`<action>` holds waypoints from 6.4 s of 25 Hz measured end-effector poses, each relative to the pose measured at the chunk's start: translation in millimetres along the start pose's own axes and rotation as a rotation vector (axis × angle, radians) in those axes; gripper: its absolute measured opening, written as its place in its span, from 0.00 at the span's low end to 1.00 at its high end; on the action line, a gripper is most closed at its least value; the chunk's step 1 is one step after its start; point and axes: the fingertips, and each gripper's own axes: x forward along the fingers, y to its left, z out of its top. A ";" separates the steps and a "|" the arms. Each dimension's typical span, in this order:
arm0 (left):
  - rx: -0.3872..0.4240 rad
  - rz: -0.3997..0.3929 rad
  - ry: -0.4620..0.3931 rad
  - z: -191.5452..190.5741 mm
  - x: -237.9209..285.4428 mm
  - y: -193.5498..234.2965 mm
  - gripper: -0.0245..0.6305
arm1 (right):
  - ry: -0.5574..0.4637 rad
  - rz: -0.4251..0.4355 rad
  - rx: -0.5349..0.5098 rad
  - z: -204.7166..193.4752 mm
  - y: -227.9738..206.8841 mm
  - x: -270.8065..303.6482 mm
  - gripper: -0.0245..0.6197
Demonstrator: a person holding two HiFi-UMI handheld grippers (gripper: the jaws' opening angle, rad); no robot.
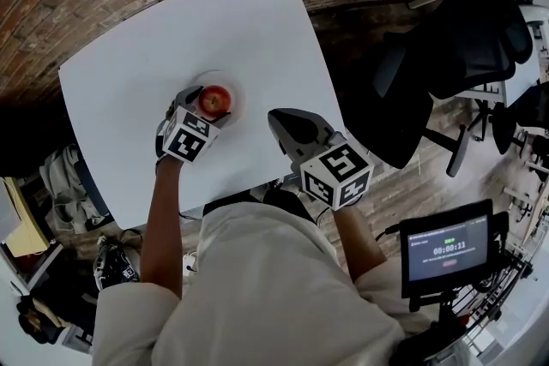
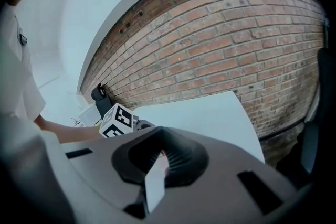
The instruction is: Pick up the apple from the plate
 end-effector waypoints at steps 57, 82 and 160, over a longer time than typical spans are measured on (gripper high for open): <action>-0.009 0.085 -0.002 -7.0 -2.3 2.7 0.62 | 0.012 0.022 -0.009 -10.9 3.9 -15.6 0.04; -0.141 0.178 -0.225 23.3 -82.8 -17.6 0.62 | -0.093 0.079 -0.132 31.9 32.3 -41.6 0.04; -0.084 0.427 -0.725 96.0 -287.4 -89.4 0.62 | -0.276 0.228 -0.396 105.6 120.5 -98.6 0.04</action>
